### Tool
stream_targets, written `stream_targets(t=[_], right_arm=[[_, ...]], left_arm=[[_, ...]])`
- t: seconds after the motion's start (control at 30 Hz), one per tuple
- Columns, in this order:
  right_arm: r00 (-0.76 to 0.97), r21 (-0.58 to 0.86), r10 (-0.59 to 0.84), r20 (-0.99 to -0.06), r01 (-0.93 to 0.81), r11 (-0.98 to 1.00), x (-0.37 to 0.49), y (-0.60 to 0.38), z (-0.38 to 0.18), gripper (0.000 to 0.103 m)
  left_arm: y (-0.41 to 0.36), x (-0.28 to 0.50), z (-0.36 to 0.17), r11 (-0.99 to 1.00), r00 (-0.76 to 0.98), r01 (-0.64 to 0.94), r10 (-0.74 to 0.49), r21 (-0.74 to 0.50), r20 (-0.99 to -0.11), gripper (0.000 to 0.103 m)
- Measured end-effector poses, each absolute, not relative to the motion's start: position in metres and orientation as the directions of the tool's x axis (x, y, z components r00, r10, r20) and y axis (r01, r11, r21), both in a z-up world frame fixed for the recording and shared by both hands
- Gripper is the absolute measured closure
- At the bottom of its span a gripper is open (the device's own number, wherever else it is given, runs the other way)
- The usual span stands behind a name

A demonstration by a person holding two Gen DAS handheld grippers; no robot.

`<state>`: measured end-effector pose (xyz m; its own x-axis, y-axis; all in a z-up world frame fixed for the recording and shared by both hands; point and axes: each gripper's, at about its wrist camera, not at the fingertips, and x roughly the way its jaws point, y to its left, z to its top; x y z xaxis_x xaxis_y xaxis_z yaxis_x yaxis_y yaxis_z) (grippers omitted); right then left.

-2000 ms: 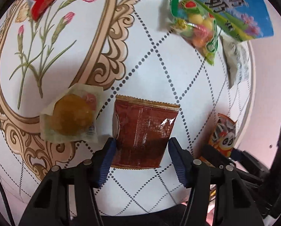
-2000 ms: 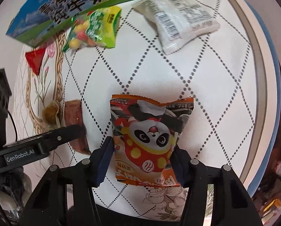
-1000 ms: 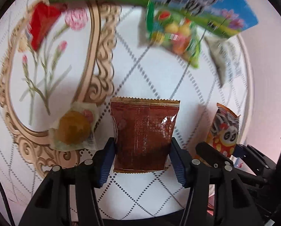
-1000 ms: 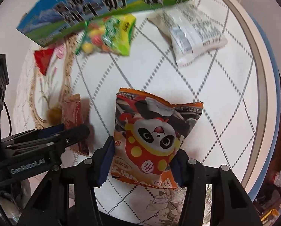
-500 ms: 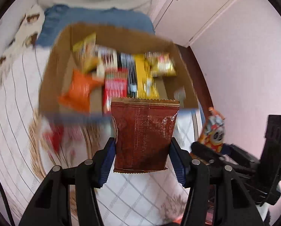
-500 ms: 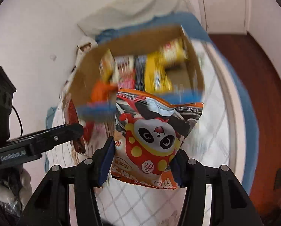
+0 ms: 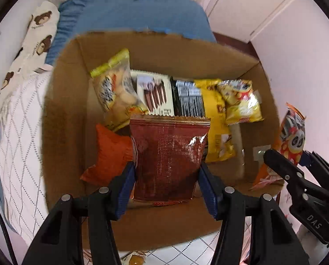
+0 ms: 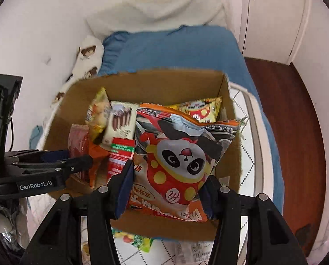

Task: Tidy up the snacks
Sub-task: 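Carry both bags into the box, open both tools, and lift away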

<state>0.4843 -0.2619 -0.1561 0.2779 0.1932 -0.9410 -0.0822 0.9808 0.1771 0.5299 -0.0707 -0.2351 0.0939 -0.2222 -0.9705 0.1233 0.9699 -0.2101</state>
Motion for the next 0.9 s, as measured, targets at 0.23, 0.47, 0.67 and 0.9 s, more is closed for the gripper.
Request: stream_targets(t=[0.23,0.47,0.67,0.9], right_arm=[[0.141,0.160,0.171,-0.975,-0.086,0.983,0.490,-0.257,-0.194,0.006],[0.122,0.152,0.160,-0.980,-0.071,0.986,0.483,-0.255,-0.201,0.006],[0.155,0.159,0.162,-0.975,-0.034,0.987,0.471,-0.259,-0.185,0.006],[0.239,0.143,0.145,-0.960,-0.025,0.989,0.446,-0.257,-0.159,0.006]], left_arm=[[-0.067,0.530,-0.263,0.984,0.054,0.091,-0.156,-0.150,-0.986,0.012],[-0.058,0.526,-0.257,0.985,0.088,0.073,-0.164,-0.158,-0.983,0.008],[-0.053,0.509,-0.235,0.993,0.184,0.087,-0.097,-0.083,-0.978,0.008],[-0.045,0.469,-0.201,0.993,0.302,0.091,-0.094,-0.070,-0.949,0.008]])
